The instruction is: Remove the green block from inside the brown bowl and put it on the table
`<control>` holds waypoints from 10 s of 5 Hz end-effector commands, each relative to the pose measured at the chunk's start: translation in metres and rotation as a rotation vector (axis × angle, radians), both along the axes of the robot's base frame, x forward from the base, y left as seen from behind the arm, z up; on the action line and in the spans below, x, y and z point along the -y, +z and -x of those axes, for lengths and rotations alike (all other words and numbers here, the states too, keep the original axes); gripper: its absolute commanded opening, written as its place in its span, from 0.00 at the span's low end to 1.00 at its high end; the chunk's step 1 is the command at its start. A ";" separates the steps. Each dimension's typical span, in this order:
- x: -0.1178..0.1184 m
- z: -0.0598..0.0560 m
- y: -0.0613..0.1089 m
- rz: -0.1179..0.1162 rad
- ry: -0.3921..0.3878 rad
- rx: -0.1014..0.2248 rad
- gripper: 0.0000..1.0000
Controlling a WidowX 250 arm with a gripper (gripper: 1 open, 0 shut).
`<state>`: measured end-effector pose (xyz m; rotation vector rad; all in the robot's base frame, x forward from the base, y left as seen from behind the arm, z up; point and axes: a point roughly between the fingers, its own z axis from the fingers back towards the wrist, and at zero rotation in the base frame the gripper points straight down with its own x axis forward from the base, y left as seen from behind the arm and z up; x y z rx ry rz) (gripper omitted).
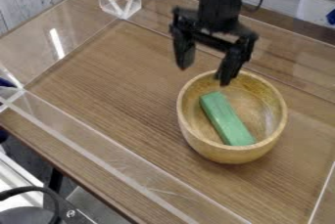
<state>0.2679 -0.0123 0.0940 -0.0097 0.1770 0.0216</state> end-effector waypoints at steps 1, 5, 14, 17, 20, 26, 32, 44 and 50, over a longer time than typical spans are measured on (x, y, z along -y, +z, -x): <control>0.008 0.001 0.002 0.013 0.074 0.063 1.00; 0.027 -0.005 -0.036 0.012 0.205 0.051 1.00; 0.033 -0.027 -0.051 0.034 0.193 0.076 1.00; 0.032 -0.029 -0.055 0.036 0.192 0.080 1.00; 0.032 -0.030 -0.059 0.037 0.197 0.080 0.00; 0.029 -0.028 -0.031 0.081 0.193 0.111 0.00; -0.091 -0.011 0.043 0.110 0.368 0.250 0.00; -0.157 0.015 -0.054 0.012 0.324 0.174 0.00; -0.164 0.003 -0.071 -0.013 0.295 0.166 0.00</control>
